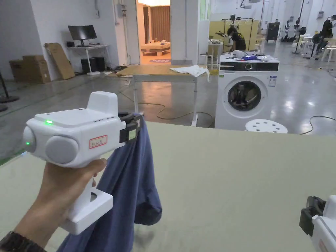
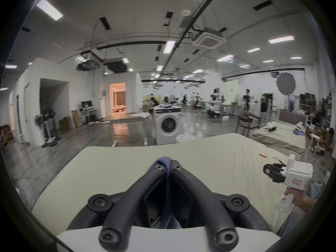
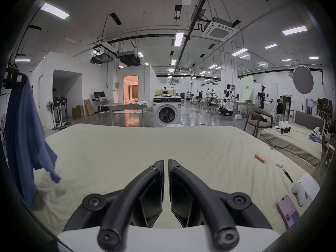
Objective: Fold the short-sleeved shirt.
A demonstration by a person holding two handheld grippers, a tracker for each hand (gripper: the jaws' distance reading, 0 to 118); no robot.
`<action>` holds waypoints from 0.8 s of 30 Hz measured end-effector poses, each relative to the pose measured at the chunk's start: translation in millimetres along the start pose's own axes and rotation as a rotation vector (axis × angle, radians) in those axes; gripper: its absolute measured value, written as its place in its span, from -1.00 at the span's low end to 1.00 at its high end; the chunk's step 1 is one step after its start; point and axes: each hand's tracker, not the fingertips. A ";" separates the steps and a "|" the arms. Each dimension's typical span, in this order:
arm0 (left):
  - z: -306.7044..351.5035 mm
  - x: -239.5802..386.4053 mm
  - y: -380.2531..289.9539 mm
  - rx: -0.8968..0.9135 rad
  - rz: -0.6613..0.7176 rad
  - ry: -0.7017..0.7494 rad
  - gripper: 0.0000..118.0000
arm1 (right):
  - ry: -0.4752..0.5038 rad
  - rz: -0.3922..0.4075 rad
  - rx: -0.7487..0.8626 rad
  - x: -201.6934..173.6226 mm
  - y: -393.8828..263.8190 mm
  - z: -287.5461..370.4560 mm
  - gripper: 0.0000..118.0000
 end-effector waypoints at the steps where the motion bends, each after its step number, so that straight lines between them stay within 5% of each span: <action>1: -8.7 16.7 4.0 0.004 -0.008 -0.029 -1.00 | -0.011 -0.003 0.006 6.2 0.7 3.8 -0.93; 12: -105.0 182.4 -30.2 -0.086 0.015 -0.367 -1.00 | -0.158 -0.022 0.027 80.3 -1.2 43.9 -0.93; 20: -137.7 221.1 -121.4 -0.262 0.064 -0.397 -0.98 | -0.214 -0.025 -0.009 108.5 -16.4 56.3 -0.93; 22: -135.6 216.3 -136.8 -0.278 0.076 -0.378 -0.77 | -0.213 -0.027 -0.020 109.4 -19.4 56.0 -0.93; 24: -129.8 208.6 -146.0 -0.278 0.092 -0.348 -0.26 | -0.207 -0.027 -0.028 107.1 -21.9 55.1 -0.93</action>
